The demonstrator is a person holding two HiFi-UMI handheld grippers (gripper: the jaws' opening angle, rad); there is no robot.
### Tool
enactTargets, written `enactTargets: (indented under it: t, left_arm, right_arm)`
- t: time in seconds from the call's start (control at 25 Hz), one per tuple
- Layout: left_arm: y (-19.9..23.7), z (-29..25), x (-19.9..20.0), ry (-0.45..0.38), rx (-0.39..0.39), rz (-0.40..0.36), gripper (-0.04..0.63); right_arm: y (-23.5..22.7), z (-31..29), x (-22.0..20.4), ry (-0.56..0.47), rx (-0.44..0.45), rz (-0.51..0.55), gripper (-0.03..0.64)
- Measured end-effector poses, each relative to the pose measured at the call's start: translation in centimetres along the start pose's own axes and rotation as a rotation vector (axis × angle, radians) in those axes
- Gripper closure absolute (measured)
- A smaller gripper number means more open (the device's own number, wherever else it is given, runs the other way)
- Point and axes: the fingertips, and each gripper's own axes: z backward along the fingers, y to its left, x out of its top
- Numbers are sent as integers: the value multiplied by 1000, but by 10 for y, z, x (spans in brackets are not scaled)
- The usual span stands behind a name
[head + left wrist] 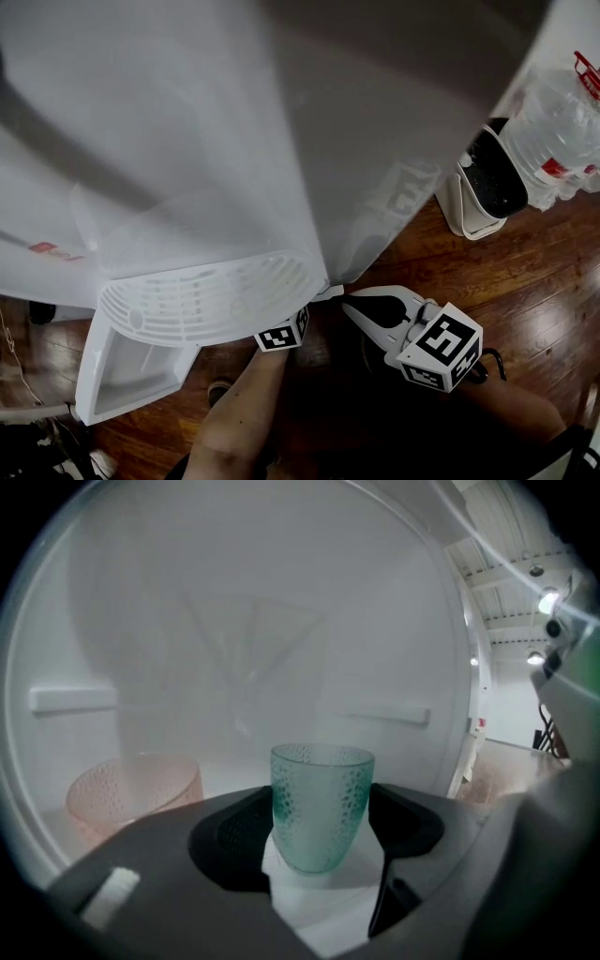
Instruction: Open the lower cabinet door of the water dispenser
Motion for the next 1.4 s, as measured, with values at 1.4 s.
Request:
enactTargets:
  t: [1.4]
  left_arm:
    - [-11,56,-25,122,-47,-125,170]
  right_arm:
    - [-3,11,3,-42,-65,-36,614]
